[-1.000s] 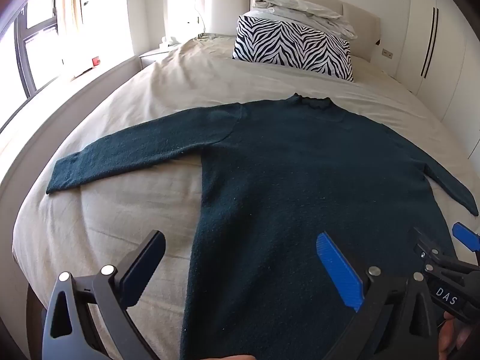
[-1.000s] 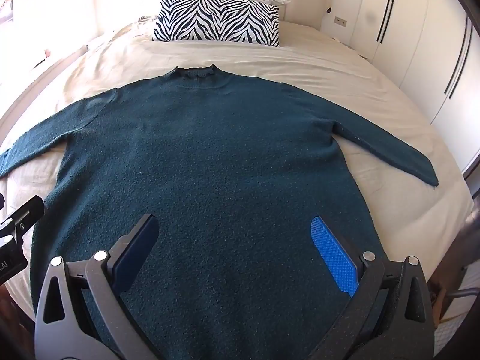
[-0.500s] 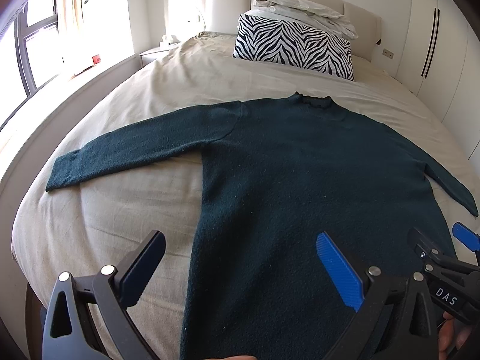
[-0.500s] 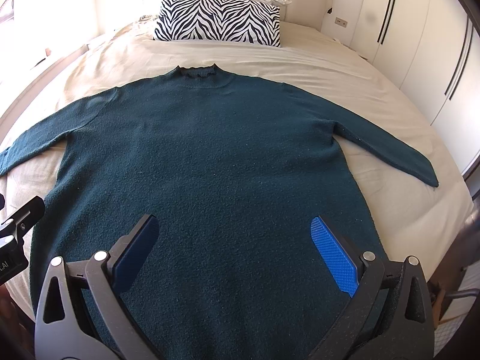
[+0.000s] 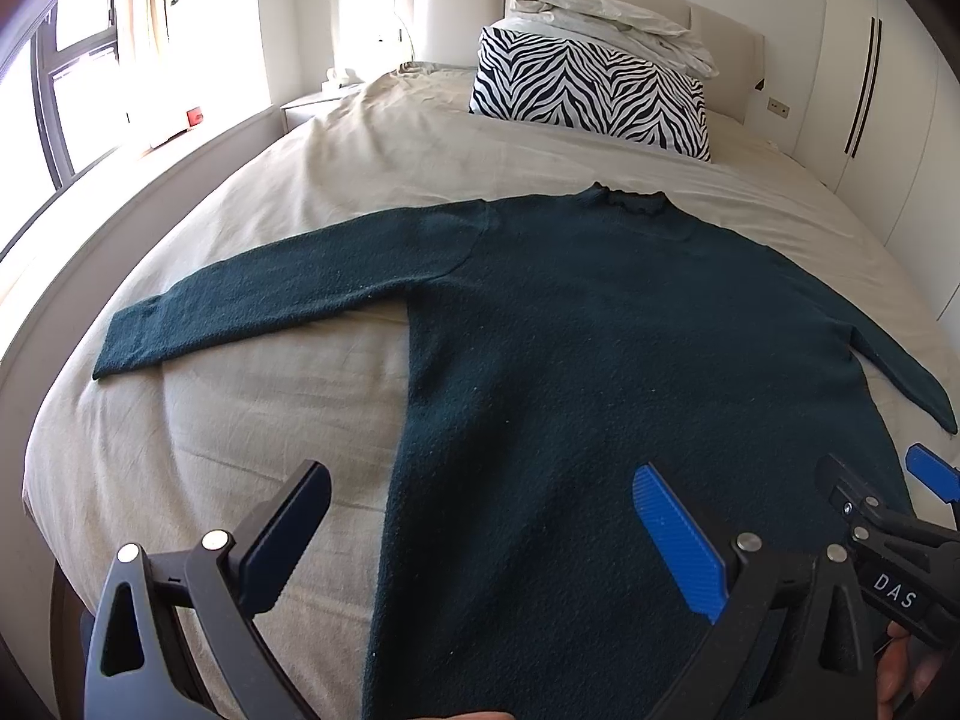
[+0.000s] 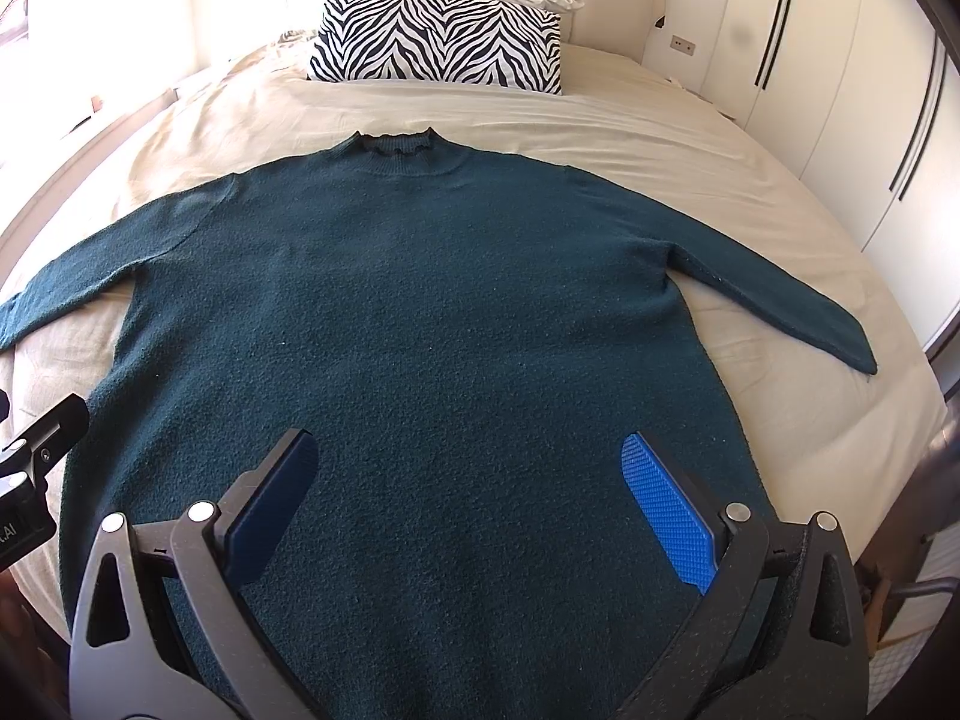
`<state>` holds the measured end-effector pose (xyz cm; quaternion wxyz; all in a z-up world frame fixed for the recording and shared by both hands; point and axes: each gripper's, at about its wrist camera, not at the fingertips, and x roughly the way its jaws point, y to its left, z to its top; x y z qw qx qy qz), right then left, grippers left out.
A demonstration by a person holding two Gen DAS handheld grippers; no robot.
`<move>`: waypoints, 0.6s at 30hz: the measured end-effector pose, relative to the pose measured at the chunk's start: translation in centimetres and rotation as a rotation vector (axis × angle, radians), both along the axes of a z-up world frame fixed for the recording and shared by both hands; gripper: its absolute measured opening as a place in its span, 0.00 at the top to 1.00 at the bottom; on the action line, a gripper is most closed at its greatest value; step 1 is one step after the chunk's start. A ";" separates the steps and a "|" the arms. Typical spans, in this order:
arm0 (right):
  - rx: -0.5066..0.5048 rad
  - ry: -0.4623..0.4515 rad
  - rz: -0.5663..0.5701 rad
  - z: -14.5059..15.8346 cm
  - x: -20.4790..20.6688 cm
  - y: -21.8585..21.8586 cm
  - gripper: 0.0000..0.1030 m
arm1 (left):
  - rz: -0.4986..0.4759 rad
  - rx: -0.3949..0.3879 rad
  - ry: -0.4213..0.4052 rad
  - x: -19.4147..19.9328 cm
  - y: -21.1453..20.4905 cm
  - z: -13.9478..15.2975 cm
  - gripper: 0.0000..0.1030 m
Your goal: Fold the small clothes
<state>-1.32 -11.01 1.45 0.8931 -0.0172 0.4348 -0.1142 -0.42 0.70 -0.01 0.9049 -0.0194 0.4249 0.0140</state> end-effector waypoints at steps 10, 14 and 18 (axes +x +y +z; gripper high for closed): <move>-0.001 0.004 0.007 0.0 0.0 0.0 0.00 | 0.000 0.000 0.000 0.0 0.0 0.0 0.00; -0.002 0.004 0.010 -0.1 0.1 0.2 0.00 | 0.001 -0.002 0.001 -0.1 0.3 -0.2 0.00; -0.002 0.004 0.011 -0.1 0.1 0.2 0.00 | 0.003 -0.003 0.001 -0.2 0.4 -0.3 0.00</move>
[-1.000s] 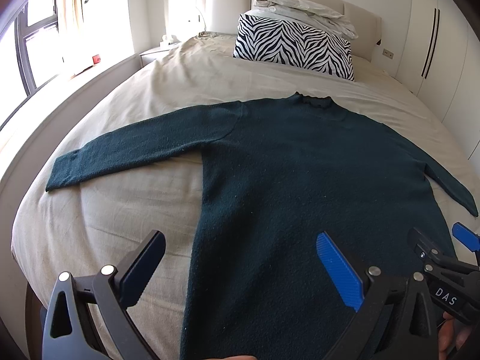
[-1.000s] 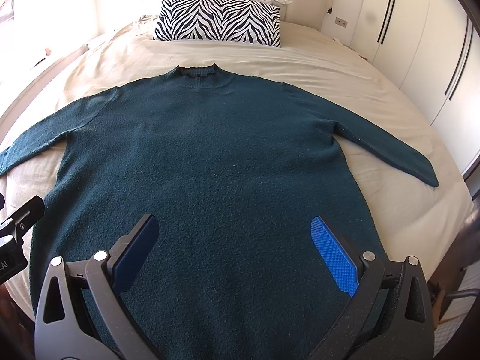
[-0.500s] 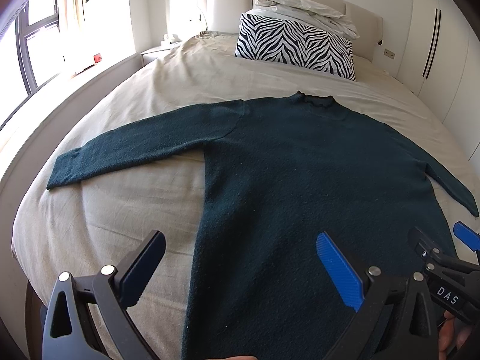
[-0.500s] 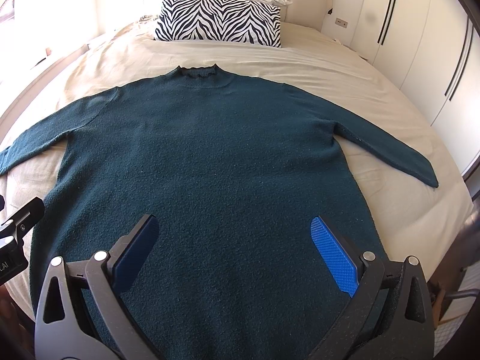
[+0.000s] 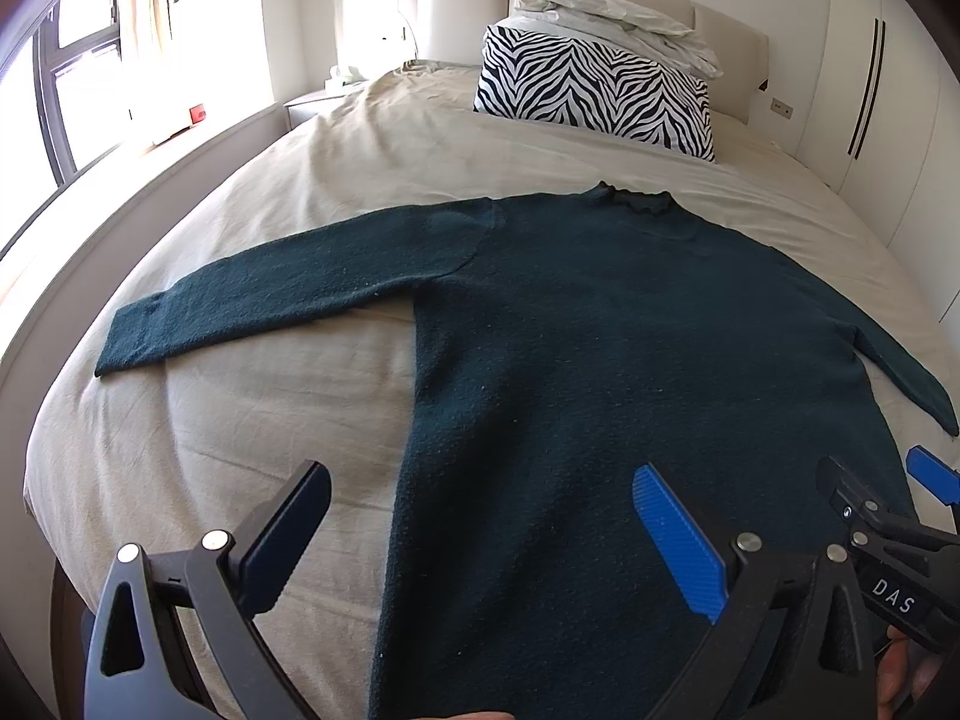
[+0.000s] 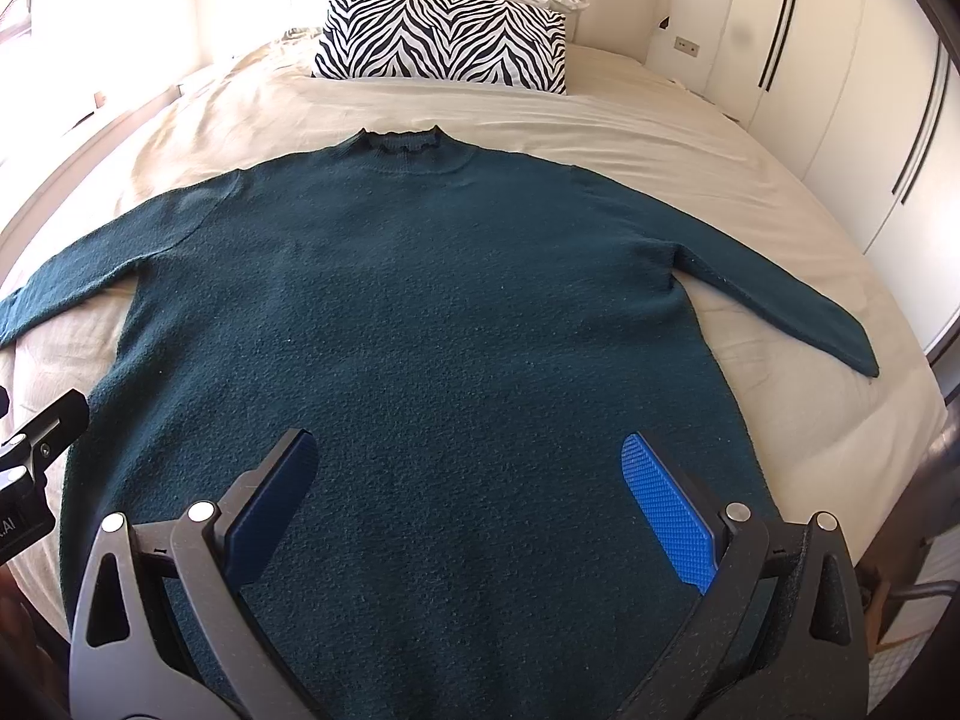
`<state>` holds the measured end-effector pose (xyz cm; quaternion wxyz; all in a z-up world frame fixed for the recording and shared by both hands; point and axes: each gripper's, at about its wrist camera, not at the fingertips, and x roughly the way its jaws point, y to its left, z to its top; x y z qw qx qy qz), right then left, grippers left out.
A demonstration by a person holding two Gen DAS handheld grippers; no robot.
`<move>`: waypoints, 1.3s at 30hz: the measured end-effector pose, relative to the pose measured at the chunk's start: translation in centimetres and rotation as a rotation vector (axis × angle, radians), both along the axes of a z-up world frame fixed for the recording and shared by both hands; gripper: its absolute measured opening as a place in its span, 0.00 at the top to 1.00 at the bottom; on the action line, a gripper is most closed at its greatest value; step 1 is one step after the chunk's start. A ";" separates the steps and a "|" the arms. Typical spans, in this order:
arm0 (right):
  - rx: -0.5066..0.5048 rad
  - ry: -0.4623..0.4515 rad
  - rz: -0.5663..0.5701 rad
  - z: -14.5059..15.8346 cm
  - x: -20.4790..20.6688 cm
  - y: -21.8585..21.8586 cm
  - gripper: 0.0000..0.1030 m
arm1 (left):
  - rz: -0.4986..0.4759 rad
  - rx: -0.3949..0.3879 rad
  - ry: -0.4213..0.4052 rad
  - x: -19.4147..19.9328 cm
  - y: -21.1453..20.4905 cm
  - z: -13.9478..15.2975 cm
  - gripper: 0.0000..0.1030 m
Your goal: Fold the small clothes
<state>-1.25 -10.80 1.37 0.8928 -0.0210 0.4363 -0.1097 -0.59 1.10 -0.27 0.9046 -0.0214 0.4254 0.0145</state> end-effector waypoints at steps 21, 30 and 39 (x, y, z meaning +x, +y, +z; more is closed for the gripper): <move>-0.003 0.002 0.005 -0.1 0.2 0.4 0.00 | 0.007 -0.005 0.008 -0.3 1.1 -0.2 0.00; -0.002 0.004 0.005 -0.3 0.2 0.5 0.00 | 0.013 -0.007 0.016 0.0 1.3 -0.4 0.00; -0.001 0.006 0.005 -0.5 0.2 0.5 0.00 | 0.018 -0.010 0.022 0.0 1.2 -0.6 0.00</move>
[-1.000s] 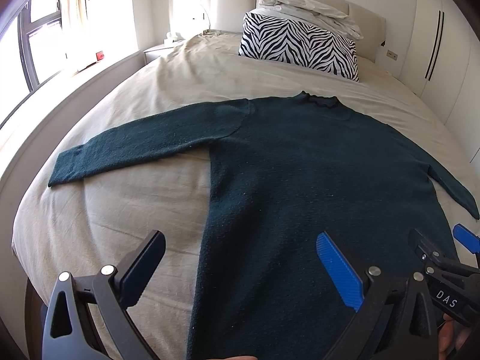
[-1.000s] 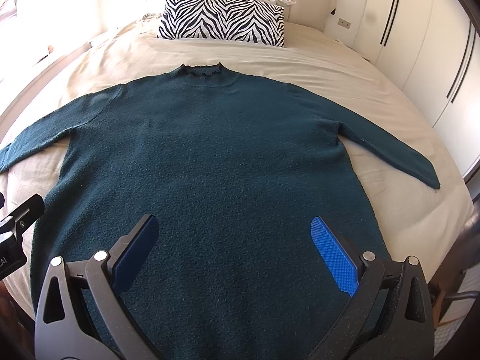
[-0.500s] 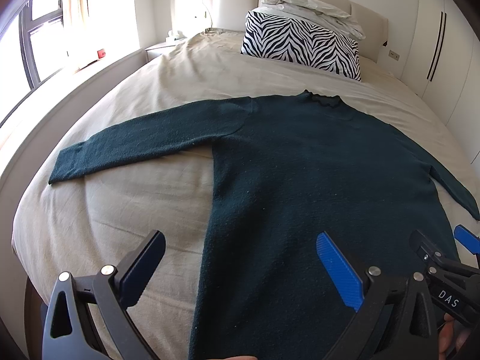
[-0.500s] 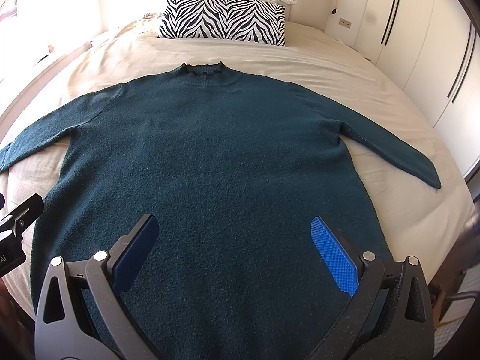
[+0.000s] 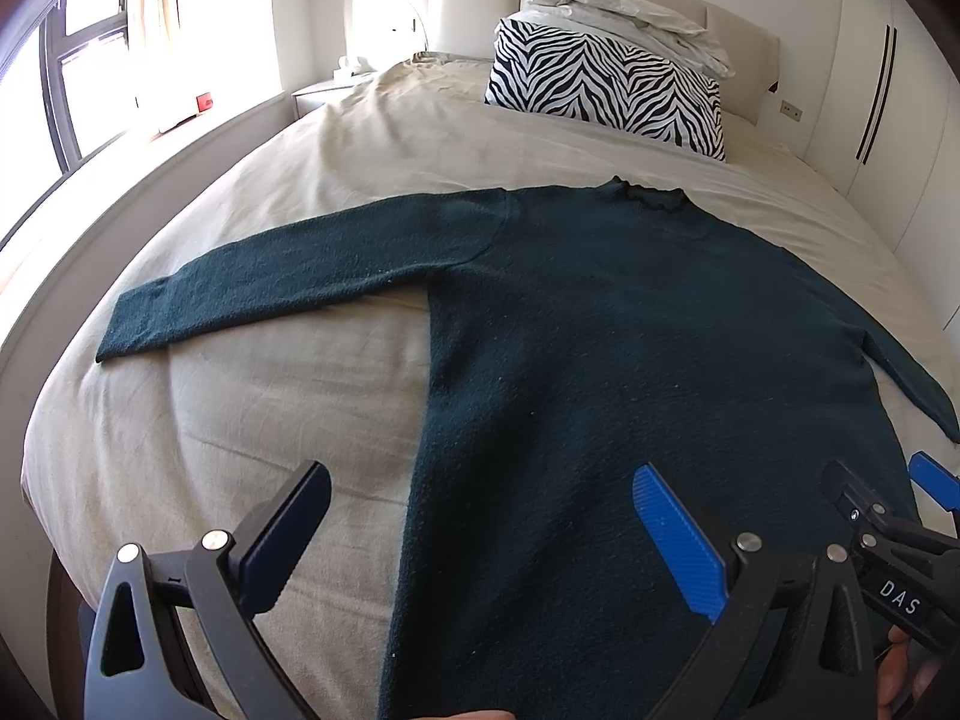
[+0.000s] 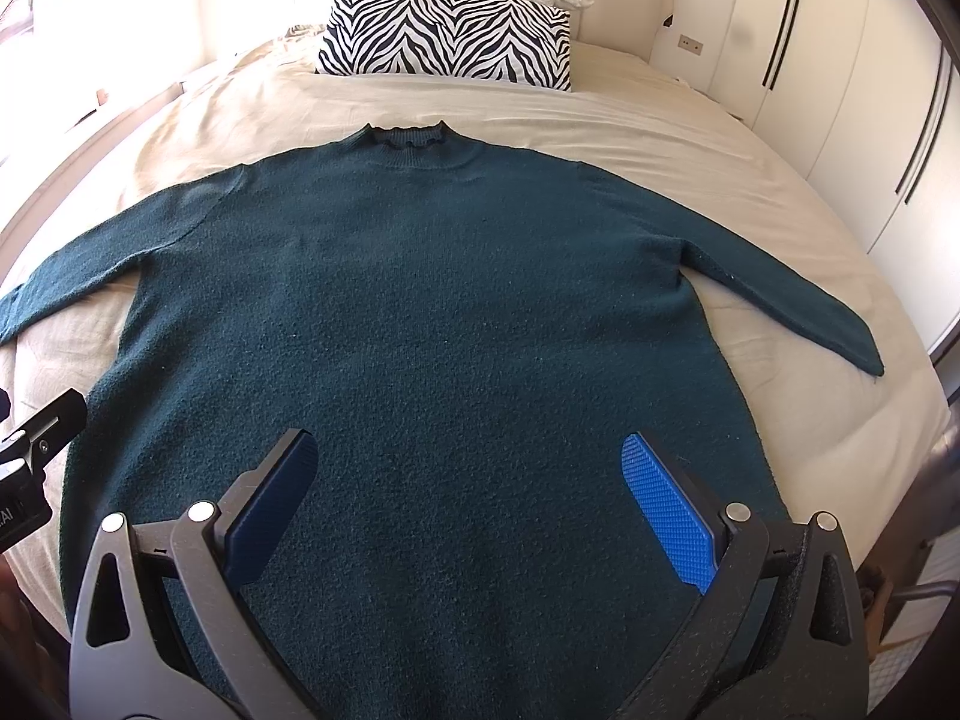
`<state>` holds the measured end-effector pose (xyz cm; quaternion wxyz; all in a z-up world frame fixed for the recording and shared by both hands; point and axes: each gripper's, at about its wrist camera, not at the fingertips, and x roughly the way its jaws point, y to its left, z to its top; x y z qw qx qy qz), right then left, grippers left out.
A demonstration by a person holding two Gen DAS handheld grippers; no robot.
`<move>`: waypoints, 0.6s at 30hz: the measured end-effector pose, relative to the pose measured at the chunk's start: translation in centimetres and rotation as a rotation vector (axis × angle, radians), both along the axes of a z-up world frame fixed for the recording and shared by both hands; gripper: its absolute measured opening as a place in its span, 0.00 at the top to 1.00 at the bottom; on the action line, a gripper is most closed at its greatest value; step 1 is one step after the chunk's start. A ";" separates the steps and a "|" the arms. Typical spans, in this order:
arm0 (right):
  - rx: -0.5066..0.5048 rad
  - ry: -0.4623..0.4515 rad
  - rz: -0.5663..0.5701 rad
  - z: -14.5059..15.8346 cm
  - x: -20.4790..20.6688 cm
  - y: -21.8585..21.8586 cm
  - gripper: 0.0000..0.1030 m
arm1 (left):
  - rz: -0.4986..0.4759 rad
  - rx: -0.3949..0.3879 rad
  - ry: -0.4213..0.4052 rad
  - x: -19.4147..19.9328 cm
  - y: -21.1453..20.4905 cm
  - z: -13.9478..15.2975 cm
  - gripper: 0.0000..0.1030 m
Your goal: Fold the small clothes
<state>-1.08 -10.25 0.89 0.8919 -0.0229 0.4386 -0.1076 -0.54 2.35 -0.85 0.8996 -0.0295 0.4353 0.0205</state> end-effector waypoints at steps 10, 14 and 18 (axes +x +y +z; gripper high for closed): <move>0.002 0.002 0.002 -0.2 0.1 0.0 0.00 | 0.005 -0.004 0.005 0.0 0.0 0.0 0.00; 0.002 0.003 0.002 -0.2 0.1 0.0 0.00 | 0.007 -0.007 0.008 0.1 0.1 0.0 0.00; 0.003 0.003 0.002 -0.2 0.1 0.0 0.00 | 0.007 -0.008 0.009 0.1 0.1 -0.1 0.00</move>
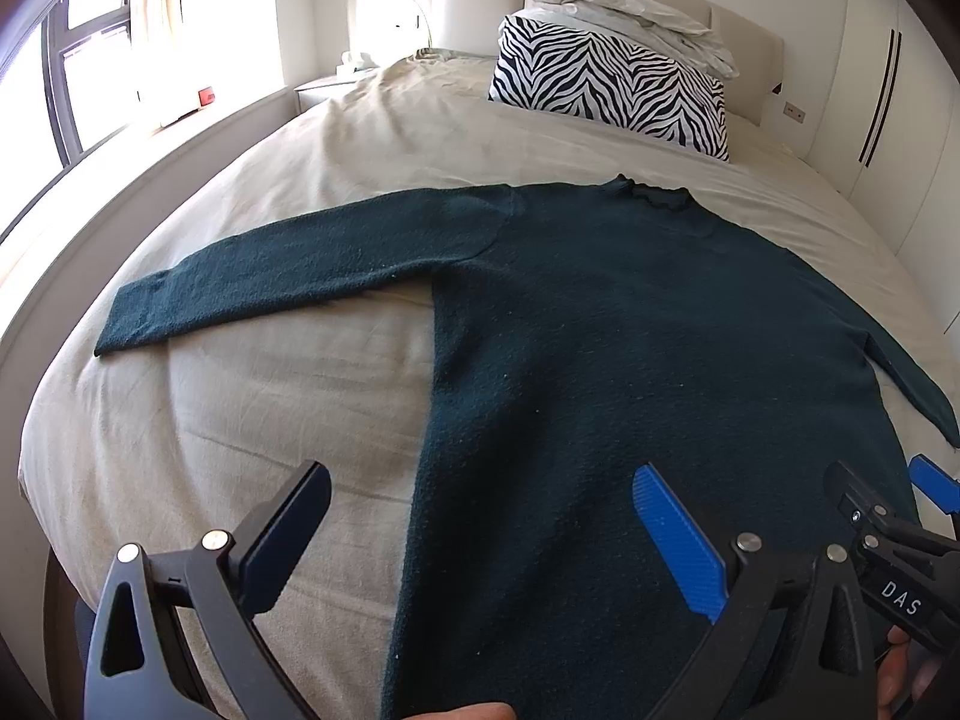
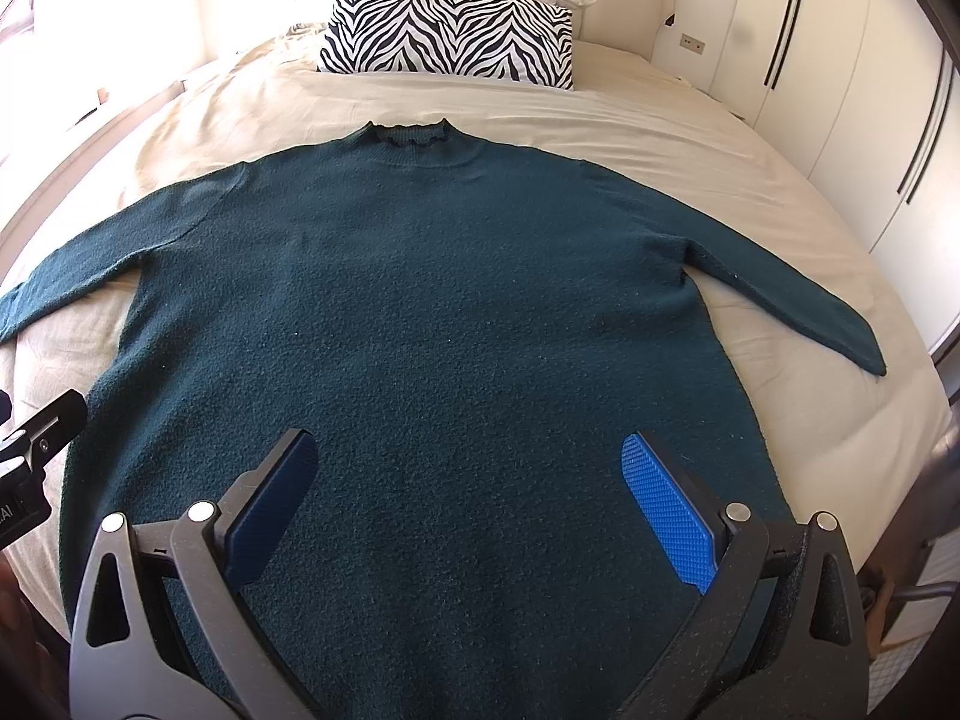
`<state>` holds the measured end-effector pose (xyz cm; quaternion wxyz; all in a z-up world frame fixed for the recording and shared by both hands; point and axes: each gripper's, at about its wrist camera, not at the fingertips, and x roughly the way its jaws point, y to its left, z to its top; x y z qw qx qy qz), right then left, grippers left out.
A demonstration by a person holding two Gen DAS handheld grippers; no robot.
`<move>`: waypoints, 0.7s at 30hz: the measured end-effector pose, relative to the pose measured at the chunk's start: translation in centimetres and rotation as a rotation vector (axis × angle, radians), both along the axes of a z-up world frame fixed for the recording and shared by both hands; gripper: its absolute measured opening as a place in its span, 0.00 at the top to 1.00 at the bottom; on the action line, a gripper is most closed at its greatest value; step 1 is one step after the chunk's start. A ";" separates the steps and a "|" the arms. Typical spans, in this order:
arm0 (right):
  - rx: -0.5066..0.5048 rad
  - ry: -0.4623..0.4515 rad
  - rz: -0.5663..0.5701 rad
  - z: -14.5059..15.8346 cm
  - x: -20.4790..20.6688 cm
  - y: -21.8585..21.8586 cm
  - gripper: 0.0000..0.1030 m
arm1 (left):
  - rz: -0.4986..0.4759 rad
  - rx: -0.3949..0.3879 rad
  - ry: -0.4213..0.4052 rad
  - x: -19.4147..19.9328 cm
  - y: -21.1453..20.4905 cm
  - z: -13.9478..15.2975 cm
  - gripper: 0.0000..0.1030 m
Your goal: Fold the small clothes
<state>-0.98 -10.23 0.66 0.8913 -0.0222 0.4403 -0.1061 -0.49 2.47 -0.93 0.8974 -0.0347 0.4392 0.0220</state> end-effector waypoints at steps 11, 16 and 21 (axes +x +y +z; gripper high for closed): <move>0.005 0.005 0.002 -0.3 0.4 0.0 0.00 | 0.000 -0.003 0.012 0.6 -0.1 -0.2 0.00; 0.015 0.005 0.001 -0.4 0.7 -0.4 0.00 | -0.002 -0.004 0.022 1.1 -0.4 -0.4 0.00; 0.032 0.006 -0.002 -0.4 1.3 -1.2 0.00 | -0.005 -0.006 0.033 1.7 -0.9 -0.7 0.00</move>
